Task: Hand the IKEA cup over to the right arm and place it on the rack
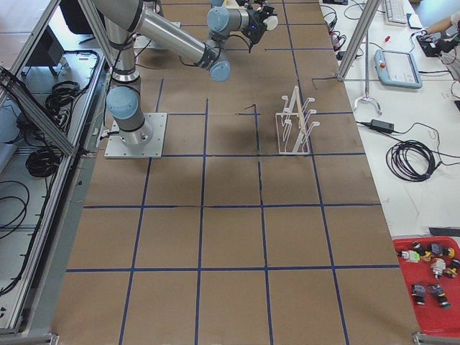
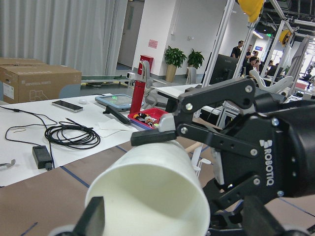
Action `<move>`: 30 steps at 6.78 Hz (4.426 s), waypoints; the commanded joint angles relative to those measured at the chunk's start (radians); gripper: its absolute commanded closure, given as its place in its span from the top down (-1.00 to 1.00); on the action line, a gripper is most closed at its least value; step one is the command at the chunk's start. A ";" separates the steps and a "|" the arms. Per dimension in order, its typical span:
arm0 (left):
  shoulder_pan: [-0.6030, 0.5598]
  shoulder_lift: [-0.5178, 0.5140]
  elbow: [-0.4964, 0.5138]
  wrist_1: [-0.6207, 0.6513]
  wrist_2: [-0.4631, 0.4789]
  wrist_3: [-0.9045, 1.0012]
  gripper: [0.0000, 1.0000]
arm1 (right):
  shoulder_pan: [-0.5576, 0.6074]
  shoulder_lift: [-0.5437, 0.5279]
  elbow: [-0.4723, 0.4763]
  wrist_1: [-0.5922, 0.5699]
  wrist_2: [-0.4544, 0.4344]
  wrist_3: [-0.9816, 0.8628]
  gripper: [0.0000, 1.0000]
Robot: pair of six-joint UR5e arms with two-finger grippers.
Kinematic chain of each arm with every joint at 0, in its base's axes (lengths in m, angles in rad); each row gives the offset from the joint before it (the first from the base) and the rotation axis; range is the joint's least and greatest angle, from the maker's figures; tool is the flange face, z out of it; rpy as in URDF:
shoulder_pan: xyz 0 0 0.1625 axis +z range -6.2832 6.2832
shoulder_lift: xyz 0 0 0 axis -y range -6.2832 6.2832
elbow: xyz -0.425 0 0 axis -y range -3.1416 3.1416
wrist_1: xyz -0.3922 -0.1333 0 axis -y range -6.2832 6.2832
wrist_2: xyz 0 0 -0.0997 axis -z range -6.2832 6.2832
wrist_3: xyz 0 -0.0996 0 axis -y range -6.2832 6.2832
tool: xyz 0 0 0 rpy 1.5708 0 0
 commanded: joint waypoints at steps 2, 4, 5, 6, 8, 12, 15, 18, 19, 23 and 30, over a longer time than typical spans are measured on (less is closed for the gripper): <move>0.125 0.004 0.018 -0.089 -0.015 0.003 0.97 | -0.070 0.050 -0.065 -0.012 0.002 -0.172 -0.62; 0.114 0.000 0.149 -0.334 0.208 0.014 0.96 | -0.117 0.061 -0.085 -0.010 -0.147 -0.482 -0.62; 0.096 -0.002 0.221 -0.500 0.367 0.015 0.96 | -0.137 0.076 -0.086 -0.010 -0.185 -0.660 -0.71; 0.047 0.000 0.310 -0.708 0.525 0.015 0.97 | -0.176 0.083 -0.092 -0.010 -0.185 -0.840 -0.74; -0.042 -0.012 0.528 -1.235 0.863 0.014 0.98 | -0.226 0.090 -0.115 -0.013 -0.193 -1.168 -0.75; -0.054 0.145 0.608 -1.940 0.981 -0.002 0.99 | -0.262 0.231 -0.216 -0.137 -0.303 -1.456 -0.77; -0.039 0.208 0.565 -1.985 0.981 0.000 0.99 | -0.296 0.313 -0.250 -0.146 -0.300 -1.460 -0.77; 0.129 0.296 0.439 -2.038 1.031 0.094 0.99 | -0.296 0.351 -0.250 -0.156 -0.302 -1.460 -0.77; 0.227 0.346 0.374 -2.037 1.038 0.186 0.99 | -0.294 0.371 -0.249 -0.160 -0.300 -1.460 -0.77; 0.421 0.400 0.170 -1.841 1.125 0.420 0.98 | -0.294 0.377 -0.195 -0.190 -0.300 -1.460 -0.56; 0.424 0.252 -0.145 -1.360 1.125 0.422 0.98 | -0.289 0.299 -0.214 -0.180 -0.305 -1.441 1.00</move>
